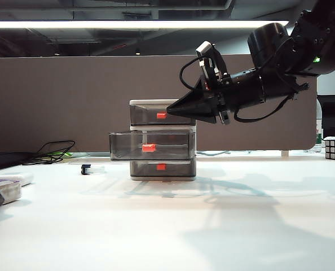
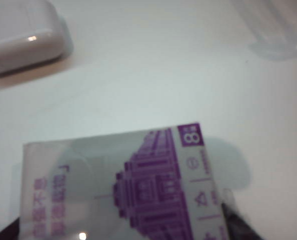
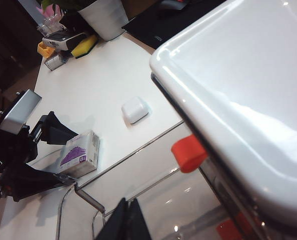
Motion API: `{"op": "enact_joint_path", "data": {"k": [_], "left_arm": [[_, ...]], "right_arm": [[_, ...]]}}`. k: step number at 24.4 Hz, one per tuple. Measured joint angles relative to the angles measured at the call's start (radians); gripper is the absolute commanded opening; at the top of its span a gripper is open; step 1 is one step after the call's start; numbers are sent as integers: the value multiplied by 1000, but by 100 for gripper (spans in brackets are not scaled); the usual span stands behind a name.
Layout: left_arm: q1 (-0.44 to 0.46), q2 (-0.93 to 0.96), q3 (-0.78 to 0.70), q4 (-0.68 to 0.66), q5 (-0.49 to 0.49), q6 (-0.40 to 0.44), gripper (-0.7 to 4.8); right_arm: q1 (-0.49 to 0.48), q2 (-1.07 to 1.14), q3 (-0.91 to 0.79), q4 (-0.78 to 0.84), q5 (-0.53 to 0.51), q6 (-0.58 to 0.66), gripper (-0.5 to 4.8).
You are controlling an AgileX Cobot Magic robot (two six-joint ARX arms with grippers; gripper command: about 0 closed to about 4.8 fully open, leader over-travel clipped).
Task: Open the second layer of the drawer on the table, pick up a pack of napkins on the table and put it in, and finally close the drawer.
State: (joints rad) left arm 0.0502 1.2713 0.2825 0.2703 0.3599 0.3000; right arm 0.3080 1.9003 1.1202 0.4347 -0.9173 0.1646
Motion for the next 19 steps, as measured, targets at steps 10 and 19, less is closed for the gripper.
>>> {"op": "enact_joint_path", "data": {"k": [10,19], "left_arm": [[0,34,13,69,23,-2,479],[0,56,14,102,62,-29,479]], "right_arm": [[0,0,0,-7,0,-1,-5],[0,0,0,-6,0,-2,-5]]}}
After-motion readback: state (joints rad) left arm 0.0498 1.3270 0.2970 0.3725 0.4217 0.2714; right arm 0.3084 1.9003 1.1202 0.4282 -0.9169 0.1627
